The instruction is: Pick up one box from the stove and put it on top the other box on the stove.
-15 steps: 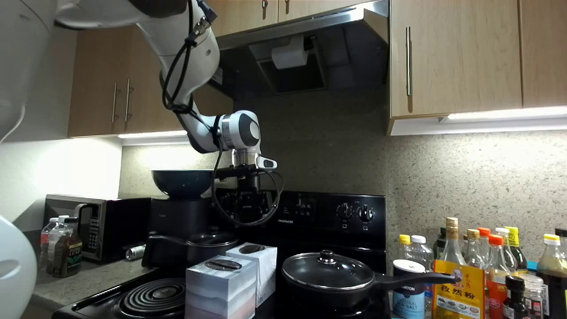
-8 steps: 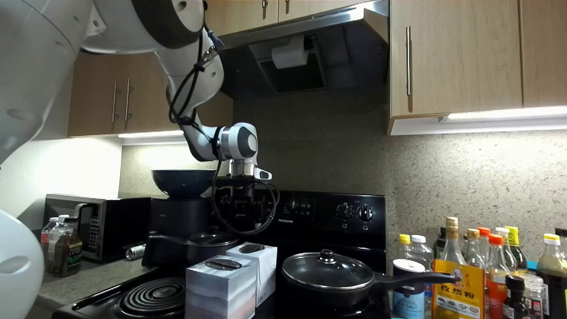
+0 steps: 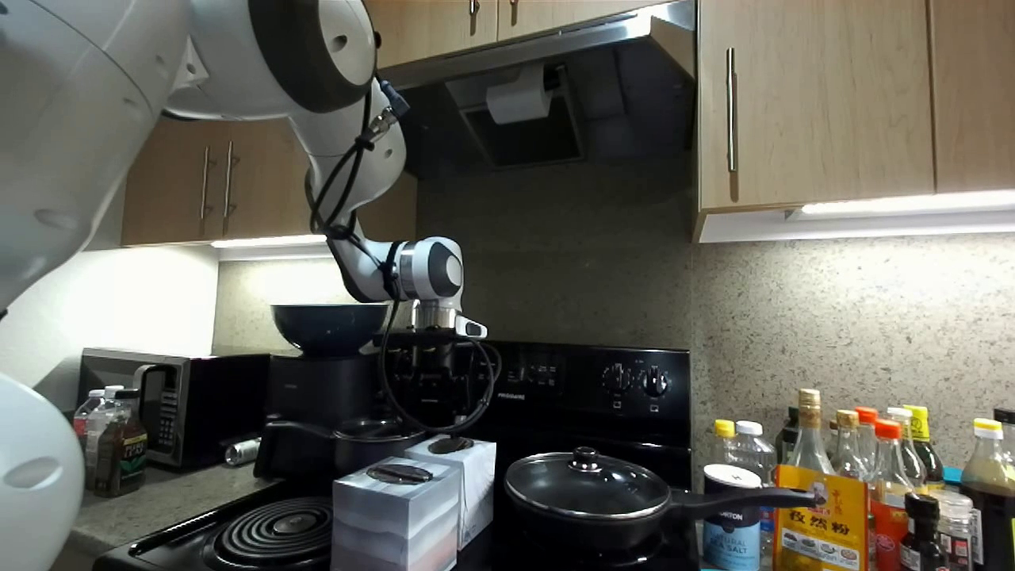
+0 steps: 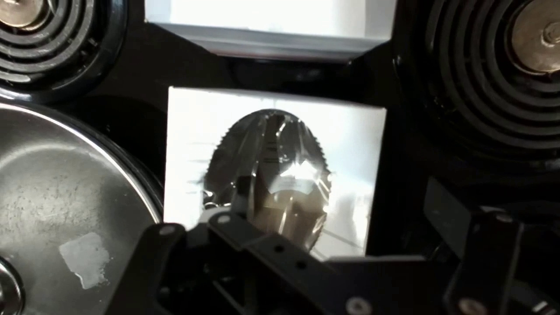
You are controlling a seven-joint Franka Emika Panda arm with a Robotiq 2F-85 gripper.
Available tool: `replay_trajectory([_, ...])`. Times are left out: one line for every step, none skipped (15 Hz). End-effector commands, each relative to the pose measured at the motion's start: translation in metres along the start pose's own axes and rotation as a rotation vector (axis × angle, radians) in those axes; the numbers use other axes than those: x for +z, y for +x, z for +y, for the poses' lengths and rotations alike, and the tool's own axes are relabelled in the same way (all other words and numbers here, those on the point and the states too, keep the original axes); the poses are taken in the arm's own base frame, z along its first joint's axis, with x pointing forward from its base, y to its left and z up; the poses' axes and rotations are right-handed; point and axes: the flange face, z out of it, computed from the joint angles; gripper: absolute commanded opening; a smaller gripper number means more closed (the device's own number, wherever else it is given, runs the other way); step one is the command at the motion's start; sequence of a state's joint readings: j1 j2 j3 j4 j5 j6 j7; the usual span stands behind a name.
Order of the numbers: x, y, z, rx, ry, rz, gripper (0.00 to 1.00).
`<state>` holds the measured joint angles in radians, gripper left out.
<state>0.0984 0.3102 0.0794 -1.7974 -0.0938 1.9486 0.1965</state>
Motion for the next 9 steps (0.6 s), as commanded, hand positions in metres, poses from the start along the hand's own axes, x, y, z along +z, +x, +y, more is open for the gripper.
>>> replay_trajectory([0.001,0.003,0.013,0.022,0.022,-0.03,0.73])
replay_trajectory([0.001,0.003,0.016,0.03,0.027,-0.034,0.67])
replay_trajectory([0.002,0.003,0.019,0.036,0.032,-0.038,0.59])
replay_trajectory([0.002,0.004,0.022,0.042,0.037,-0.043,0.53])
replay_trajectory([0.002,0.004,0.023,0.048,0.042,-0.047,0.45])
replay_trajectory([0.001,0.004,0.025,0.053,0.046,-0.05,0.39])
replay_trajectory([0.001,0.005,0.026,0.055,0.053,-0.055,0.34])
replay_trajectory([0.0,0.005,0.027,0.058,0.06,-0.06,0.26])
replay_trajectory([0.0,0.006,0.027,0.061,0.068,-0.066,0.2])
